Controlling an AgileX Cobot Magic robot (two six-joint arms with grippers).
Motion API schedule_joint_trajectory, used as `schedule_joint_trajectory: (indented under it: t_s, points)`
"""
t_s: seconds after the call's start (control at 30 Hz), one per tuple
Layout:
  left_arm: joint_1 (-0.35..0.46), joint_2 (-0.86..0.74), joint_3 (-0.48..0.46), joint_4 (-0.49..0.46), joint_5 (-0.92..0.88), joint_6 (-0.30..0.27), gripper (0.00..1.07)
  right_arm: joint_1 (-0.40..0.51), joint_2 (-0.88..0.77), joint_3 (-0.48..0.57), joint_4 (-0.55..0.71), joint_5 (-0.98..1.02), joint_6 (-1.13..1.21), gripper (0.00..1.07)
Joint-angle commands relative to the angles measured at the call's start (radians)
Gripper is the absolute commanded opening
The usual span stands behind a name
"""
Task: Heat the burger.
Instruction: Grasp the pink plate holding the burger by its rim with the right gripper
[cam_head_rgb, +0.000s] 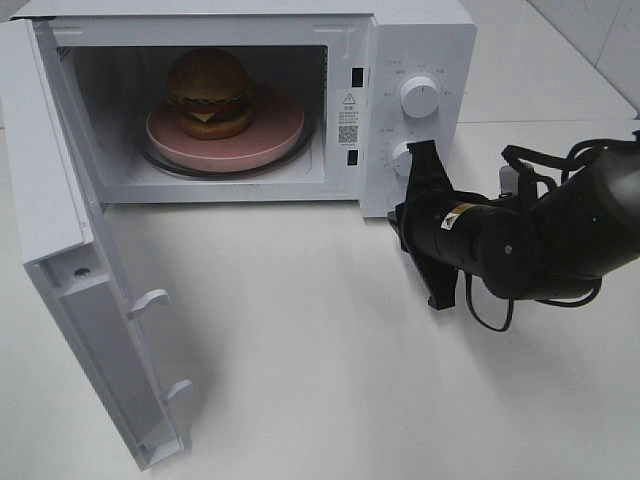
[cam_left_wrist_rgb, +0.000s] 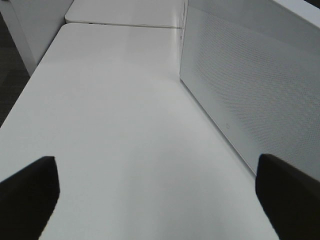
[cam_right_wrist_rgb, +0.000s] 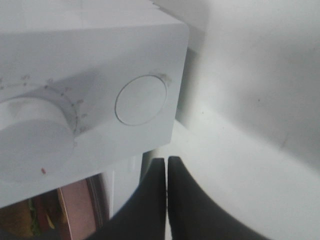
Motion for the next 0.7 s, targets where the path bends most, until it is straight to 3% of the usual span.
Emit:
schedule_joint_trajectory:
  t_s: [0.03,0.7]
  points:
    - [0.002,-0.006,0.002,0.002,0.001,-0.006,1.0,-0.004,-0.073,0.009,-0.037,0.121,-0.12,0.01]
    - [0.002,-0.006,0.002,0.002,0.001,-0.006,1.0,-0.004,-0.285,0.009,-0.041,0.563,-0.845,0.05]
